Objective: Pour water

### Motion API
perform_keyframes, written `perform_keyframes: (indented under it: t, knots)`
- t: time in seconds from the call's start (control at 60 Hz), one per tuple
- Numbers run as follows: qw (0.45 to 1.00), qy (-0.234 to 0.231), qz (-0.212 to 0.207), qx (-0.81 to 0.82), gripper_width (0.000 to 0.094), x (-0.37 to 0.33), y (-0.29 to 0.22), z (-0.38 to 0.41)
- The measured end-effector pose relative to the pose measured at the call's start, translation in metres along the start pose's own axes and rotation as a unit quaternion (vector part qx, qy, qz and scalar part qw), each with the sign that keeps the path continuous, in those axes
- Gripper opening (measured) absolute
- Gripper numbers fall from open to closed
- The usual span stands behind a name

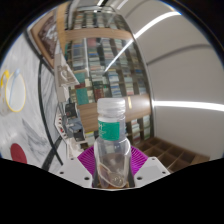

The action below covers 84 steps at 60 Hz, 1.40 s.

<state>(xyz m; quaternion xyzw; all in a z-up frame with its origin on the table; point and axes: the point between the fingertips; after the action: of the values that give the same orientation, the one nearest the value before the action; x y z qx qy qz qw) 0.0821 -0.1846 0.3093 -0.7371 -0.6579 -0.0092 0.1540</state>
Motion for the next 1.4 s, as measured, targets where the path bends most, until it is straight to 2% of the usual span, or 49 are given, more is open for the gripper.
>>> perform_keyframes:
  t: [0.133,0.217,0.4,0.55,0.633,0.717,0.767,0.867,0.95,1.033,1.067,1.133,1.15,1.167,1.217,1.283,1.4]
  knots:
    - [0.980,-0.002,-0.083,-0.181,0.0411,0.016,-0.065,0.032]
    - [0.954,-0.004,-0.124,-0.274,0.0411,0.019,-0.089,0.065]
    - [0.901,-0.023,-0.168,-0.400,0.0412,0.014,-0.113,0.128]
    - [0.897,-0.029,-0.181,-0.402,0.0410,0.010,-0.118,0.141]
    - [0.915,-0.019,-0.183,-0.359,0.0411,0.010,-0.122,0.119]
    - [0.951,-0.019,-0.189,-0.246,0.0412,0.009,-0.129,0.083]
    - [0.971,-0.020,-0.182,-0.150,0.0409,0.009,-0.128,0.058]
    - [0.982,-0.058,-0.154,0.094,0.0411,0.013,-0.116,0.009]
    - [0.938,-0.124,-0.132,0.296,0.0413,0.011,-0.101,0.012]
    - [0.880,-0.175,-0.100,0.429,0.0411,0.006,-0.095,0.038]
    - [0.859,-0.193,-0.084,0.467,0.0411,-0.001,-0.095,0.057]
    - [0.826,-0.227,-0.054,0.513,0.0411,-0.002,-0.061,0.084]
    - [0.822,-0.231,-0.046,0.518,0.0410,-0.006,-0.067,0.101]
    - [0.818,-0.239,-0.040,0.522,0.0411,-0.005,-0.048,0.100]
    - [0.806,-0.251,-0.014,0.536,0.0413,-0.011,-0.056,0.146]
    - [0.785,-0.270,0.016,0.557,0.0413,-0.017,-0.023,0.169]
    - [0.761,-0.287,0.068,0.578,0.0412,-0.028,0.000,0.226]
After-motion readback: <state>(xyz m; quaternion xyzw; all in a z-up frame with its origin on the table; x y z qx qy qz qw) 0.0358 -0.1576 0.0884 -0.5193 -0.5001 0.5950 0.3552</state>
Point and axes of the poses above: the point between the fingertips, and its own axes, seen from behind it with the camera up: z to the left, y down, x forward, the way the camera looks, and after that the axes turned 5 degrees about -y, right-handed
